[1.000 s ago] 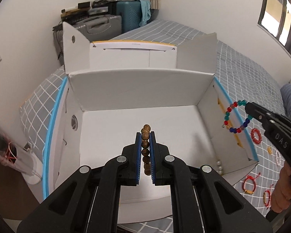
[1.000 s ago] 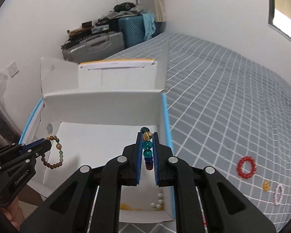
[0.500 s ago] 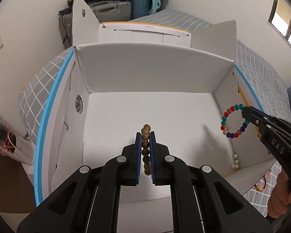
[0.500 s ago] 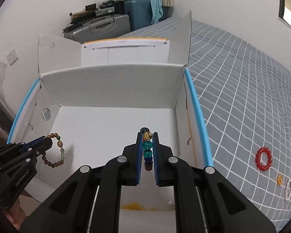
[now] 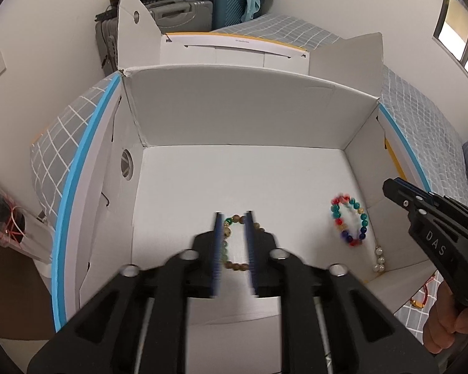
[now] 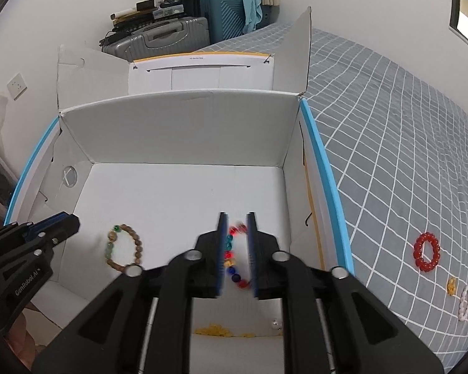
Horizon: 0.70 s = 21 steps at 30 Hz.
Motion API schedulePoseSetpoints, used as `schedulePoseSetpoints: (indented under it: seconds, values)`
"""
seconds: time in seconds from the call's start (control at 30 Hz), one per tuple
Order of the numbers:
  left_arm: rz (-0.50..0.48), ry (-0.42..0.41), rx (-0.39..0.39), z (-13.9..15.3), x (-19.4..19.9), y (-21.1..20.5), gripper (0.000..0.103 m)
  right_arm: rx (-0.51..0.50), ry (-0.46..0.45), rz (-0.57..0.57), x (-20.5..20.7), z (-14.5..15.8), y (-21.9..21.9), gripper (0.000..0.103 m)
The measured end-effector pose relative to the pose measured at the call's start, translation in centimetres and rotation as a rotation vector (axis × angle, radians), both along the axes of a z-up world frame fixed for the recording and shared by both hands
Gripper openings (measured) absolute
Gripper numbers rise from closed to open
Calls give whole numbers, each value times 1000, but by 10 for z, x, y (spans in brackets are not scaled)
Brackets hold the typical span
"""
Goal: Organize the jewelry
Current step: 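Open both tools to drop the bracelets into the box, then move both tools back over the red cord bracelets on the bed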
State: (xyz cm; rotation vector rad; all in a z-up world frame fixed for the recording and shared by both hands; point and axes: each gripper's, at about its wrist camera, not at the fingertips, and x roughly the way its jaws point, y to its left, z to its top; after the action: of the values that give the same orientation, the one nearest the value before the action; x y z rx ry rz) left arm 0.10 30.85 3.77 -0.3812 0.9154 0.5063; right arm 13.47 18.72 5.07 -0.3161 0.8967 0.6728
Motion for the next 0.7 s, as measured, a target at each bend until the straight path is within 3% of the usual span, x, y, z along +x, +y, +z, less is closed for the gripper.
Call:
schedulePoseSetpoints:
  seconds: [0.1, 0.3, 0.5, 0.7]
  values:
    - [3, -12, 26, 6, -3, -4, 41, 21, -43, -14, -4, 8, -6, 61]
    - [1, -51, 61, 22, -8, -13, 65, 48, -92, -28, -8, 24, -18, 84]
    - [-10, -92, 94, 36, -10, -26, 86, 82, -128, -59, -8, 36, -39, 95]
    - [-35, -110, 104, 42, -4, -39, 92, 94, -132, -107, -3, 43, -65, 95]
